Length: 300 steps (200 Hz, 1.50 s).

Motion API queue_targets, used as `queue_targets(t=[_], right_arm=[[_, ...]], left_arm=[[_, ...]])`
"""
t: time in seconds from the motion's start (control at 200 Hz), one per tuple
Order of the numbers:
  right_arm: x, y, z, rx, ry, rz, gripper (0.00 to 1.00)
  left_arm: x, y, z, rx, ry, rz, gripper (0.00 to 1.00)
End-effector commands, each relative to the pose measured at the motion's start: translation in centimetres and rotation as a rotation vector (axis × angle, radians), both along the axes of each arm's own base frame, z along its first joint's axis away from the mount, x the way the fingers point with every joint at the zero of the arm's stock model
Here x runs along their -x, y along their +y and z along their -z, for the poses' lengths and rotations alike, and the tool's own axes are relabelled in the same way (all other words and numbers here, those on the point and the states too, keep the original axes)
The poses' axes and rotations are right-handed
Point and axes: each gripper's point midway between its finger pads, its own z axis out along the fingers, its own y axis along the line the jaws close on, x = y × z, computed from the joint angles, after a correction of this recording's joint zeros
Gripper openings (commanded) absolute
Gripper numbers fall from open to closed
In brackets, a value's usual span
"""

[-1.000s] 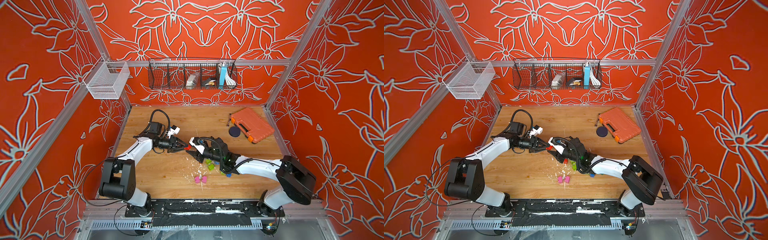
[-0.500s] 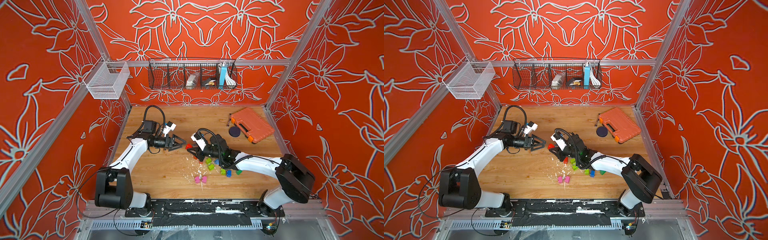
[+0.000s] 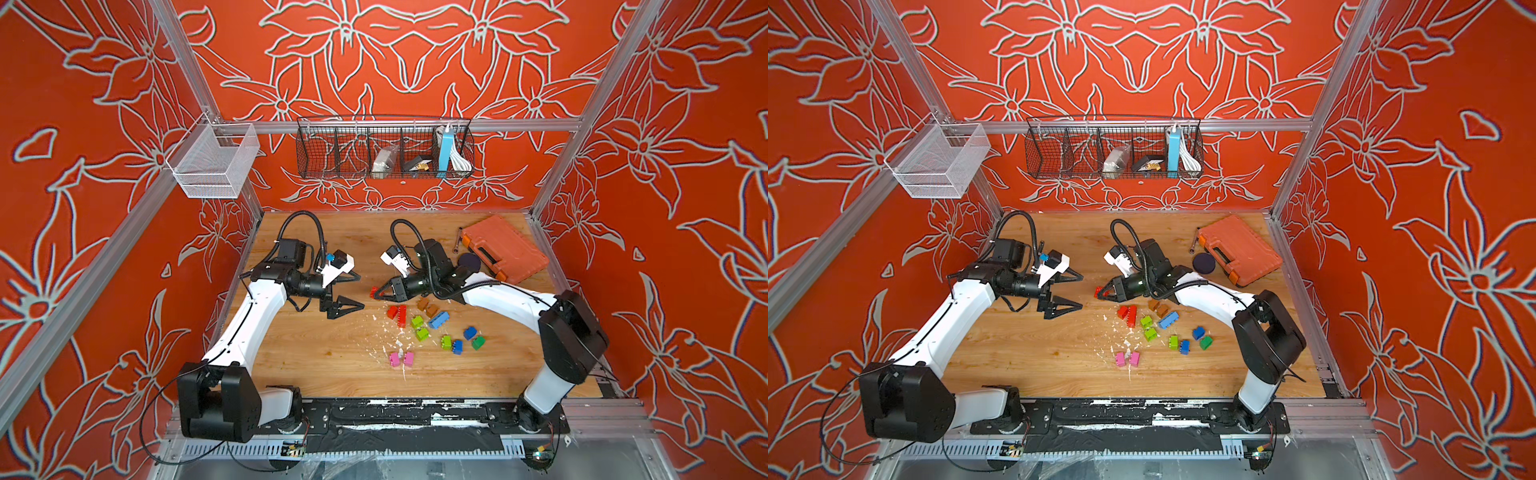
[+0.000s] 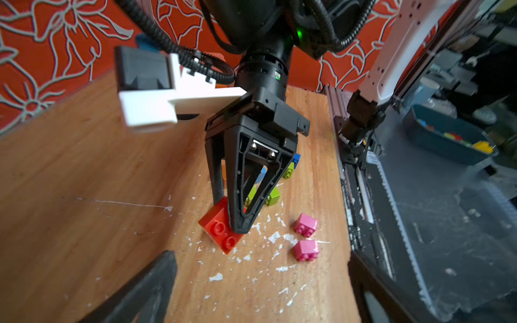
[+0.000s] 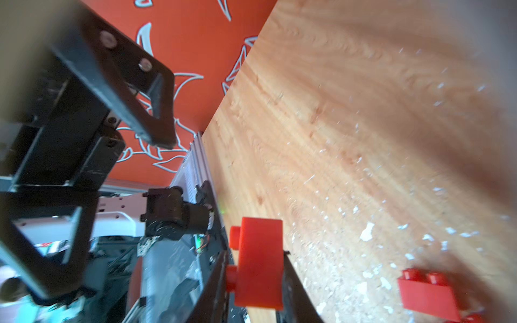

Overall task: Assemble the letter h with lego
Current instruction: Pick up the lego brick from the center of the board.

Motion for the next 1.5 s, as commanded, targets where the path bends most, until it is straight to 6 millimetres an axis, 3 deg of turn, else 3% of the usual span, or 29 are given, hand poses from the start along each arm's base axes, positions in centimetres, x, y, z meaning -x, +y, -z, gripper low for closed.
queue_targets(t=[0.0, 0.065, 0.325, 0.515, 0.575, 0.635, 0.781, 0.941, 1.071, 1.231, 1.401, 1.496], right_arm=[[1.4, 0.6, -1.3, -0.028, 0.162, -0.037, 0.07], [1.3, 0.7, -1.4, -0.024, 0.186, -0.036, 0.07], [1.1, 1.7, -1.2, -0.017, 0.227, -0.031, 0.08], [0.8, 2.0, -0.8, -0.008, 0.253, -0.023, 0.08], [0.9, 2.1, -0.9, -0.012, 0.258, -0.024, 0.08], [0.8, 2.2, -0.9, -0.016, 0.261, -0.023, 0.09], [1.0, 2.3, -0.4, -0.007, 0.292, -0.037, 0.08], [0.8, 2.4, 0.0, -0.006, 0.311, -0.025, 0.11], [0.6, 2.4, 0.4, 0.001, 0.318, -0.009, 0.16], [0.1, 2.4, 1.0, 0.014, 0.335, 0.018, 0.33], [-1.5, 0.1, 2.4, 0.063, 0.301, 0.118, 0.46], [-2.6, -2.7, 4.7, 0.16, 0.259, 0.184, 0.49]], left_arm=[[1.0, -0.1, 1.6, -0.075, -0.222, 0.144, 0.94], [1.3, -0.4, 2.4, -0.1, -0.275, 0.193, 0.93], [-0.3, -1.8, 5.0, -0.22, -0.301, 0.208, 0.72], [-0.2, -2.1, 5.2, -0.24, -0.304, 0.223, 0.48], [-0.3, -2.1, 5.5, -0.255, -0.315, 0.223, 0.48], [-0.8, -2.1, 5.5, -0.257, -0.302, 0.193, 0.57], [-1.3, -1.9, 6.4, -0.29, -0.338, 0.196, 0.59], [-1.3, -1.6, 7.0, -0.336, -0.344, 0.209, 0.5], [-0.9, -1.8, 6.8, -0.326, -0.34, 0.217, 0.32], [-0.9, -1.6, 7.7, -0.338, -0.323, 0.205, 0.32], [-2.3, -0.6, 9.8, -0.413, -0.297, 0.12, 0.32], [-2.7, -0.1, 11.8, -0.457, -0.282, 0.112, 0.34]])
